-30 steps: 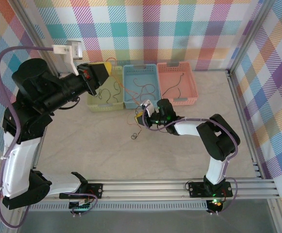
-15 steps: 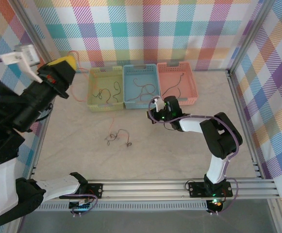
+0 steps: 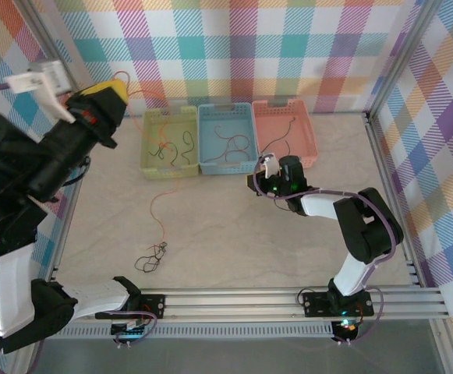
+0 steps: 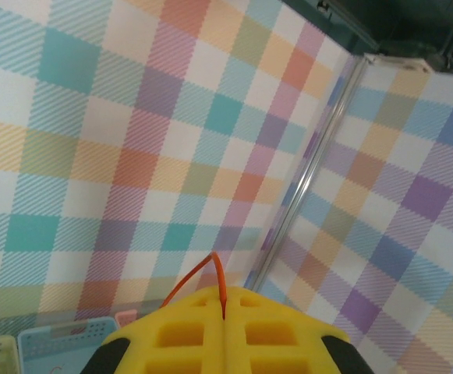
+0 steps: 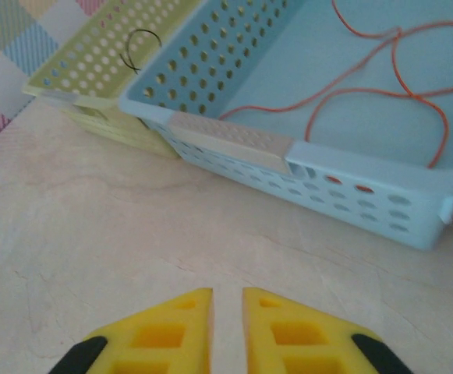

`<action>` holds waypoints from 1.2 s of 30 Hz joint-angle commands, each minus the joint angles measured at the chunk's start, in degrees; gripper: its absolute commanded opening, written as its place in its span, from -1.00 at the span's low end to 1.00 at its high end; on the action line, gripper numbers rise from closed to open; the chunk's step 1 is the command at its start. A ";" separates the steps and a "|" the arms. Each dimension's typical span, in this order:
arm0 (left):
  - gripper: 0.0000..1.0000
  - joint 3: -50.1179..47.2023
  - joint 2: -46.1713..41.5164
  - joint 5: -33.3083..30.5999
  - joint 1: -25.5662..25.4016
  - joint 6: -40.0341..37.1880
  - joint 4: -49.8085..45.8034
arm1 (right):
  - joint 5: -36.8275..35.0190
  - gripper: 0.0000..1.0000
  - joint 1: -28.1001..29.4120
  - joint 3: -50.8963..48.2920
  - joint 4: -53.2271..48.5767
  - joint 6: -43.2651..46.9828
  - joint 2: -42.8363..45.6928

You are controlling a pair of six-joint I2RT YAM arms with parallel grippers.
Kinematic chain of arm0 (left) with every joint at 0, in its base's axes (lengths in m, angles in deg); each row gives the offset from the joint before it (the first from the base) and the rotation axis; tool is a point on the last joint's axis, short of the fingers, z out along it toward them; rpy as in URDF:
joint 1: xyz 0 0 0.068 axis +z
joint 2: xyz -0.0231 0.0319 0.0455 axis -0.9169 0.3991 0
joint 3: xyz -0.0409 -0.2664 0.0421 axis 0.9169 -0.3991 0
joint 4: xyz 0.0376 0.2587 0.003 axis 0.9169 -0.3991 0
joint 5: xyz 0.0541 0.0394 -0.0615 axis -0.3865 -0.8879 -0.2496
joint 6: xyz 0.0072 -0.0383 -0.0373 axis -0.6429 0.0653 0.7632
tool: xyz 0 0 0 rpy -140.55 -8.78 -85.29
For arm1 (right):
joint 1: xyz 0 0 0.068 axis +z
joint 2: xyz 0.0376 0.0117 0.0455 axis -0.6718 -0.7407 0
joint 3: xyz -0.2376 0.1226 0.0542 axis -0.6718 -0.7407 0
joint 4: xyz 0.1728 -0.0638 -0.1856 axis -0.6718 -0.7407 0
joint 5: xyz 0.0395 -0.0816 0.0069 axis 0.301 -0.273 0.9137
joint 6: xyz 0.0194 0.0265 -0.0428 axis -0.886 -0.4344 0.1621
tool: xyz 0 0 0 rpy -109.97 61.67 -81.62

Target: Untangle the cables

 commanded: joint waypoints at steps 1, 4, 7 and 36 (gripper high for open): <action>-1.00 2.46 1.97 3.37 0.61 -1.66 1.04 | 2.81 -0.55 1.48 -0.47 2.99 0.84 1.43; -1.00 4.63 4.87 6.76 0.66 -1.64 1.22 | -0.39 -0.49 1.68 -1.36 2.57 1.02 2.81; -1.00 6.21 7.51 8.22 0.62 -1.45 1.56 | -10.84 -0.48 1.68 -1.74 -2.83 1.32 5.18; -1.00 30.54 42.98 11.43 11.27 -2.92 22.77 | -30.00 -0.43 1.44 -2.23 -12.04 -1.63 9.12</action>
